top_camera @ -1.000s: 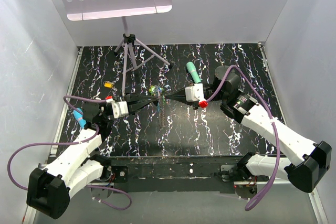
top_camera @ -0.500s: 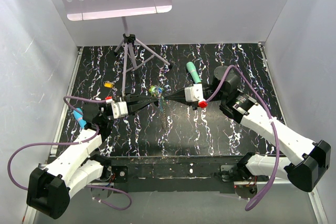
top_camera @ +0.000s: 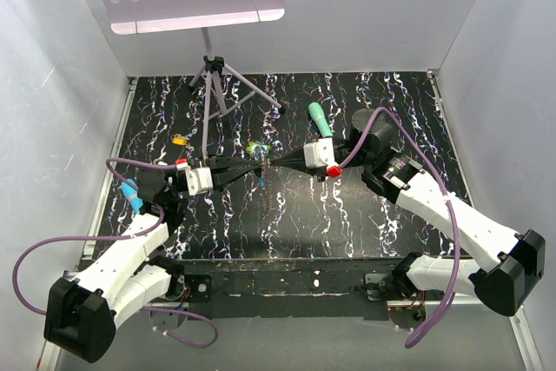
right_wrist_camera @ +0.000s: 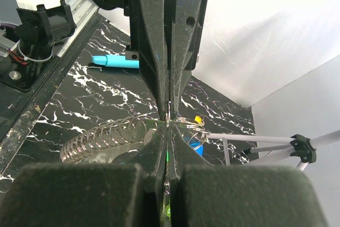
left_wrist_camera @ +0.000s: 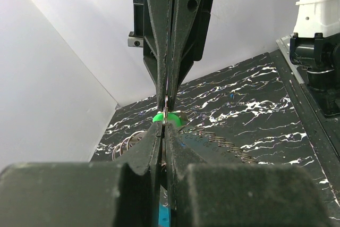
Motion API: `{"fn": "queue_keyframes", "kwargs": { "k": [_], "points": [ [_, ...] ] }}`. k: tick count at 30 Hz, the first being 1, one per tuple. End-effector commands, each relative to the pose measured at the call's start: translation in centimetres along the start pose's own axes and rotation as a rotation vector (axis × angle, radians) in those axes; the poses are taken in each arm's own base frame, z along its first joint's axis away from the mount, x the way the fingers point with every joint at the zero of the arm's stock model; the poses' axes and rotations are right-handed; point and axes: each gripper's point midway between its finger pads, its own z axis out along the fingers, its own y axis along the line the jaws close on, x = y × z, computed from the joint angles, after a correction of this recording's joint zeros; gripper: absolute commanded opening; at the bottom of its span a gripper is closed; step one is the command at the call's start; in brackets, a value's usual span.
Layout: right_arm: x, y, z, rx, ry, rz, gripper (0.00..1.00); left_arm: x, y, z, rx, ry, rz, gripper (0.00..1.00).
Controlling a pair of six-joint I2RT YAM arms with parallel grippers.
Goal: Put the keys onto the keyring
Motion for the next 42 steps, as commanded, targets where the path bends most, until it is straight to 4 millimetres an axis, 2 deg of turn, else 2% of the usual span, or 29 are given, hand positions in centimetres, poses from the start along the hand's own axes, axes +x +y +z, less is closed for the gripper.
{"fn": "queue_keyframes", "kwargs": {
  "k": [1,19,42],
  "points": [
    [-3.1,-1.3,0.3,0.010,-0.066,-0.065,0.01,-0.9,0.3,0.1,-0.003,-0.012,0.044,0.00],
    [-3.0,-0.8,0.5,-0.011,-0.060,-0.057,0.01,-0.6,0.5,0.1,-0.009,0.007,0.028,0.00],
    [-1.9,0.2,0.4,-0.052,-0.018,-0.100,0.01,-0.9,1.4,0.2,-0.052,0.022,-0.024,0.00]
  ]
}}
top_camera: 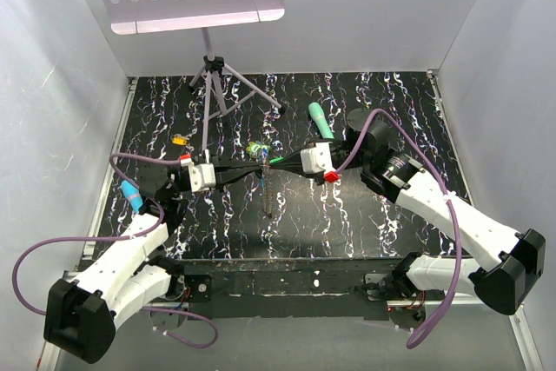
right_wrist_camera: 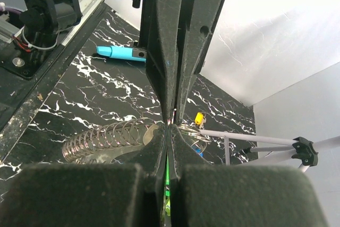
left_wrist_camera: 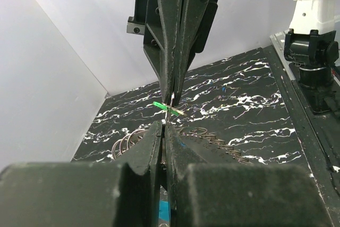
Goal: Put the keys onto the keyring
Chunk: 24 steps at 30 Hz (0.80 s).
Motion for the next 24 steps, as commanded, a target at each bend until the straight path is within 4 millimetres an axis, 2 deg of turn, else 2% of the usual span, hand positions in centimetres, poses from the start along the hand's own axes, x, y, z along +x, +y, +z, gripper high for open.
{"fn": "queue_keyframes", "kwargs": {
  "k": [1,24],
  "points": [
    [-2.2,-0.5,0.2,-0.014,-0.041,-0.073,0.01,-2.1,1.6,0.3,-0.054,-0.013,0.022,0.00],
    [-1.0,0.4,0.0,-0.037,0.000,-0.102,0.01,-2.4,2.8,0.2,-0.109,-0.003,-0.055,0.00]
  ]
}}
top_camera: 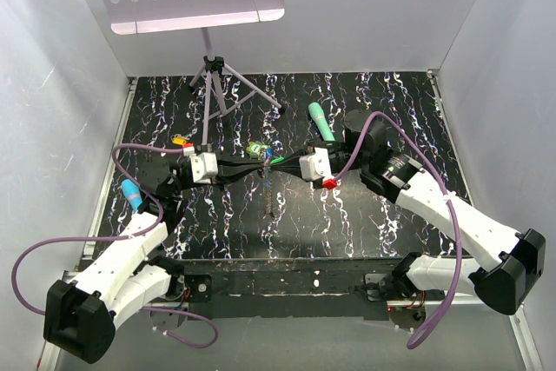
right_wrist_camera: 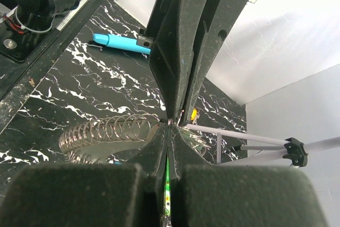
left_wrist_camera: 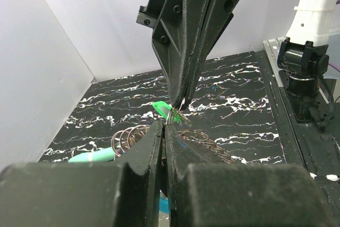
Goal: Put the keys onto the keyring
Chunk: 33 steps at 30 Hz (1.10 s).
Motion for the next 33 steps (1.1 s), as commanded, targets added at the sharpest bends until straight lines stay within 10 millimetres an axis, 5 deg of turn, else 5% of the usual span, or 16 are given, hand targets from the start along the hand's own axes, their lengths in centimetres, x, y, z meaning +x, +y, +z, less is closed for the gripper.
{"fn": "queue_keyframes", "kwargs": {
  "k": [1,33],
  "points": [
    [-1.9,-0.2,0.0,-0.012,-0.034,-0.031,0.01,-3.4,1.9,0.2,-0.069,-0.056,0.077,0.00],
    [-0.4,-2.8,0.1,0.121,-0.014,0.188,0.01,-5.8,3.7,-0.2,-0.189,-0.286,-0.095,0.00]
  ]
}}
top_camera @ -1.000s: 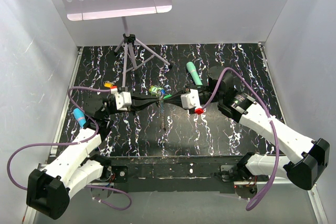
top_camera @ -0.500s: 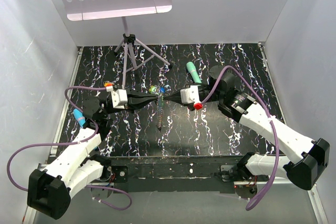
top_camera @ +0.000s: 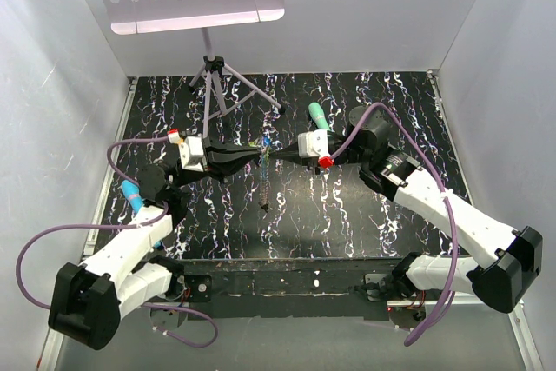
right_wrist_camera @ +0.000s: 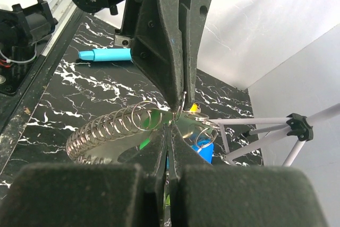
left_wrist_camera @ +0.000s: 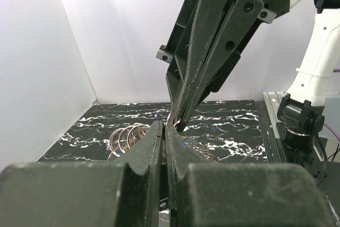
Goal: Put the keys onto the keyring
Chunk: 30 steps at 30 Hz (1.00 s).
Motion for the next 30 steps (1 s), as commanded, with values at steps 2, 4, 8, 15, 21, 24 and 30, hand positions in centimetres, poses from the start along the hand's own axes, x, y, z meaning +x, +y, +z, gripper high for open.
{"fn": "queue_keyframes", "kwargs": {
  "k": [2,4,8,15,21,24,30],
  "points": [
    [-0.6,-0.3,0.2,0.001,-0.015,0.034,0.01,-3.4,1.4,0.1,-0.100,-0.166,-0.007,0.00],
    [-0.9,0.0,0.1,-0.014,-0.017,0.041,0.01,-3.3,1.5,-0.1,-0.114,-0.177,-0.020,0.00],
    [-1.9,0.6,-0.4,-0.045,-0.018,0.063,0.32,-2.6,1.5,-0.5,-0.138,-0.176,-0.065,0.00],
    [-4.4,1.0,-2.3,-0.062,-0.003,0.221,0.63,-2.2,0.6,-1.2,-0.149,-0.203,-0.150,0.00],
    [-5.8,0.9,-3.7,-0.118,0.034,0.453,0.67,-3.0,-0.5,-1.6,-0.130,-0.243,-0.248,0.00],
    [-6.1,0.8,-4.1,-0.162,0.084,0.583,0.67,-3.2,-0.5,-2.0,-0.152,-0.270,-0.298,0.00],
    [-6.3,1.8,-4.6,-0.252,0.150,0.711,0.60,-2.7,-0.8,-2.9,-0.192,-0.290,-0.359,0.00]
  ]
}}
